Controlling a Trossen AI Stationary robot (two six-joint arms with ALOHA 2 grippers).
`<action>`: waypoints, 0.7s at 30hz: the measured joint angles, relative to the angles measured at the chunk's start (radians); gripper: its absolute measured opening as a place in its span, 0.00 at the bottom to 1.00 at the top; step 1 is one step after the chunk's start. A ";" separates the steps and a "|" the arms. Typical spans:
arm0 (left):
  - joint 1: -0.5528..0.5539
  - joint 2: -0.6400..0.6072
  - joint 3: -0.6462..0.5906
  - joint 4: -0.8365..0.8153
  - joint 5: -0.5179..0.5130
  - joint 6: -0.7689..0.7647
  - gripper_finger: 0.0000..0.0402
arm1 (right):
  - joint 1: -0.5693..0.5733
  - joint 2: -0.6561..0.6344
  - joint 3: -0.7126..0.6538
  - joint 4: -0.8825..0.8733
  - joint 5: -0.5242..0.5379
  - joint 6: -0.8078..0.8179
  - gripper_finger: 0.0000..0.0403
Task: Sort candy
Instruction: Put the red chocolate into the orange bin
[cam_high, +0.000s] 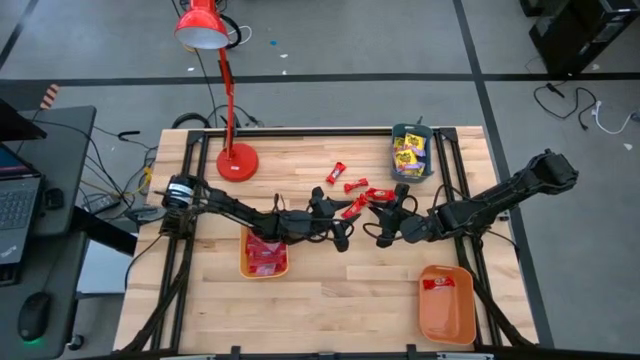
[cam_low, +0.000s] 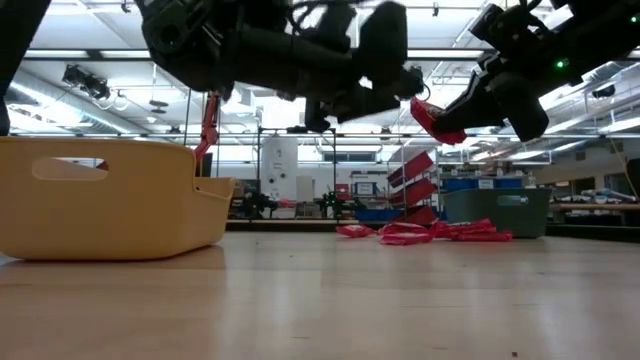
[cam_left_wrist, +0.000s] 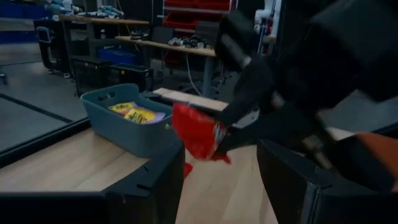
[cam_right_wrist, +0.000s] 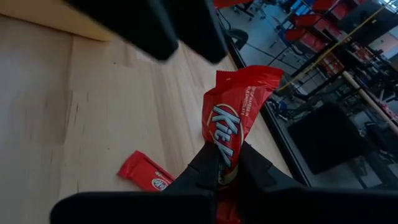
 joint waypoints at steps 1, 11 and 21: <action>0.002 0.008 0.006 0.000 0.000 0.000 0.51 | 0.000 0.000 0.000 0.000 0.000 0.002 0.07; 0.026 0.032 0.042 0.007 -0.008 0.023 0.51 | 0.000 0.000 0.000 -0.002 0.000 0.007 0.06; 0.036 0.032 0.043 -0.019 -0.008 0.019 0.50 | 0.000 0.000 0.000 -0.002 -0.001 0.008 0.06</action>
